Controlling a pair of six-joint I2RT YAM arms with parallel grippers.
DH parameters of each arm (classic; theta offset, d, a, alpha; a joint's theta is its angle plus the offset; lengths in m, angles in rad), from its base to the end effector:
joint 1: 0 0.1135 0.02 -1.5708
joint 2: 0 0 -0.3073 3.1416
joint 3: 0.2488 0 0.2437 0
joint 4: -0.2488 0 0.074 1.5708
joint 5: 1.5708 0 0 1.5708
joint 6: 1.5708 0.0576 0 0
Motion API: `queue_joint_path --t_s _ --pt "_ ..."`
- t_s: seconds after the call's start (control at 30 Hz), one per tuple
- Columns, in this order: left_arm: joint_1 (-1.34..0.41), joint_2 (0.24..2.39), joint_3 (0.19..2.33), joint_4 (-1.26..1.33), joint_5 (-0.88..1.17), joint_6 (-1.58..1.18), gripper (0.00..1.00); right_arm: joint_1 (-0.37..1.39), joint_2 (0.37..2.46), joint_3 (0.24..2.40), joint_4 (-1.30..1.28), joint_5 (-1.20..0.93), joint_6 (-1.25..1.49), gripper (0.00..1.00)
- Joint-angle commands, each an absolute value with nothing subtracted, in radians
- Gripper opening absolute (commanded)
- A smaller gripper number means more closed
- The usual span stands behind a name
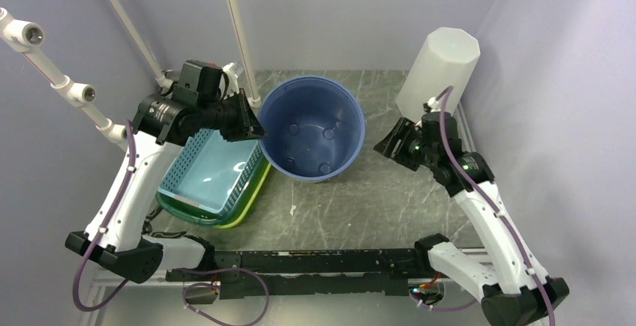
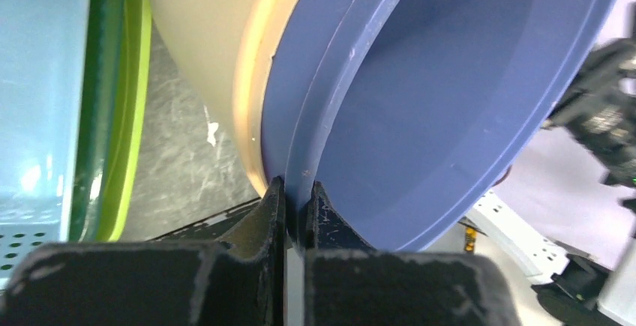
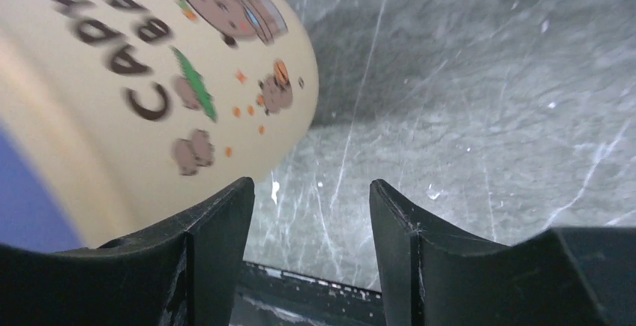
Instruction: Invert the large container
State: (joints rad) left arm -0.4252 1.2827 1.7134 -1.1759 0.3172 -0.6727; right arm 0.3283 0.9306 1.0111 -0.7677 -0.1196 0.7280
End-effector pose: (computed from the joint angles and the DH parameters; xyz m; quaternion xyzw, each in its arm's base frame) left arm 0.1901 -0.1058 0.4740 -0.0488 0.9054 -0.3301 0.2624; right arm 0.1572 0.0608 0.3555 0.1541 0.8895 0.2617 0.3414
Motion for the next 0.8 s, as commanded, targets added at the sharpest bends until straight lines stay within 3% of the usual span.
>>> queue_joint_path --t_s 0.0,0.17,0.3,0.47,0.57,0.67,0.77 --pt "-0.426 1.287 1.8 -1.106 0.334 -0.626 0.03 0.322 0.856 1.165 -0.847 0.019 0.726 0.62" --pt "-0.426 1.305 1.799 -1.093 0.373 -0.612 0.03 0.323 0.881 1.324 -0.821 -0.206 0.638 0.74" --pt "-0.427 1.314 1.787 -1.066 0.421 -0.614 0.03 0.329 0.98 1.395 -0.831 -0.398 0.6 0.73" --pt "-0.428 1.317 1.771 -1.029 0.466 -0.62 0.03 0.375 1.057 1.38 -0.812 -0.44 0.594 0.69" --pt "-0.428 1.321 1.765 -1.025 0.494 -0.615 0.03 0.426 1.094 1.403 -0.814 -0.419 0.584 0.55" --pt "-0.43 1.326 1.756 -1.011 0.535 -0.606 0.03 0.474 1.136 1.438 -0.849 -0.36 0.568 0.5" --pt "-0.443 1.338 1.749 -0.988 0.573 -0.609 0.03 0.522 1.159 1.465 -0.866 -0.303 0.569 0.25"
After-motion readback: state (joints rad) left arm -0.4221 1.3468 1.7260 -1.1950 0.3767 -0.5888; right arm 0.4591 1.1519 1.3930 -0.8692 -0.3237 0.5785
